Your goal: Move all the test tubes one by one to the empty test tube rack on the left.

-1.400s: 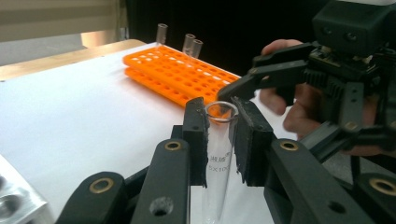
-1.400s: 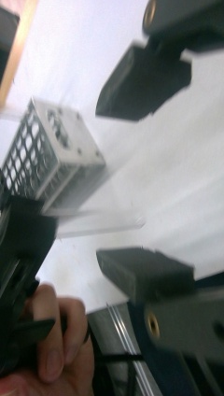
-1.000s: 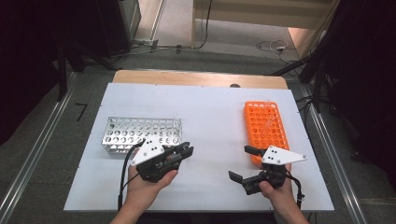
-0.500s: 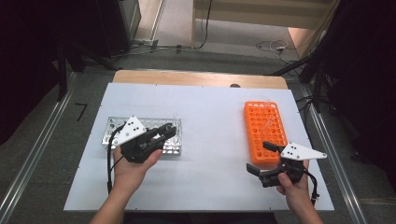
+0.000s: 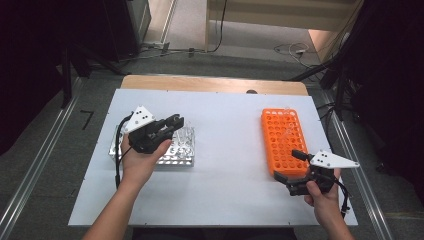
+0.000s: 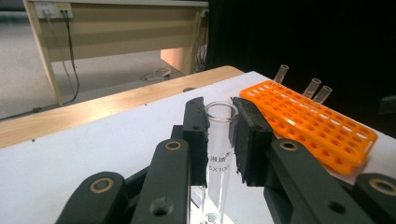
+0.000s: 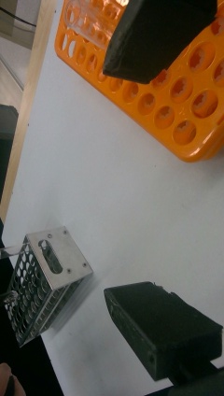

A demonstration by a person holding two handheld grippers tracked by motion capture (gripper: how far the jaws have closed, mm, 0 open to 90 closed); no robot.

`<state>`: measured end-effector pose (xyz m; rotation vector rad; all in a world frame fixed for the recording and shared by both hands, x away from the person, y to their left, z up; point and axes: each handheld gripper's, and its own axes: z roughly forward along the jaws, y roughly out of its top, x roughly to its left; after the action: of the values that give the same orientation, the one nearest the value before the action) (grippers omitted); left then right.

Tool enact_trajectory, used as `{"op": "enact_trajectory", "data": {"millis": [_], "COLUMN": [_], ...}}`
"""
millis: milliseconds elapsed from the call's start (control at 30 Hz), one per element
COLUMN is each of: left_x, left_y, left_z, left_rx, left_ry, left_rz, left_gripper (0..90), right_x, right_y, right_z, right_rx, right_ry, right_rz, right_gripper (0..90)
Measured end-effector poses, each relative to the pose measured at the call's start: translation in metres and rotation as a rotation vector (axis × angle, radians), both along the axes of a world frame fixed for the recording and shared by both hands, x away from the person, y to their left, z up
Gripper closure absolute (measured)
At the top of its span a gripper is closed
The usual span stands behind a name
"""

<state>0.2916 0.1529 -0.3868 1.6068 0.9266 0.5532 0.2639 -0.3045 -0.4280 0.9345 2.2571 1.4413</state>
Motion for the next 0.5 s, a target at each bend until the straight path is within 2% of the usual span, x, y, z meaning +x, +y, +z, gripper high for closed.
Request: {"op": "enact_trajectory", "data": {"millis": [167, 500], "left_x": [0.013, 0.035], "left_y": [0.001, 0.001], "left_z": [-0.005, -0.015], "left_rx": [-0.008, 0.009], "left_ry": [0.012, 0.032], "left_rz": [0.023, 0.082], "left_gripper": [76.2, 76.2], "right_x": [0.002, 0.003], "right_y": [-0.006, -0.013], "right_z": [0.000, 0.000], "right_rx": [0.001, 0.006], "right_ry": [0.004, 0.006], "right_rz": [-0.015, -0.032], "right_gripper": [0.0, 0.0]}}
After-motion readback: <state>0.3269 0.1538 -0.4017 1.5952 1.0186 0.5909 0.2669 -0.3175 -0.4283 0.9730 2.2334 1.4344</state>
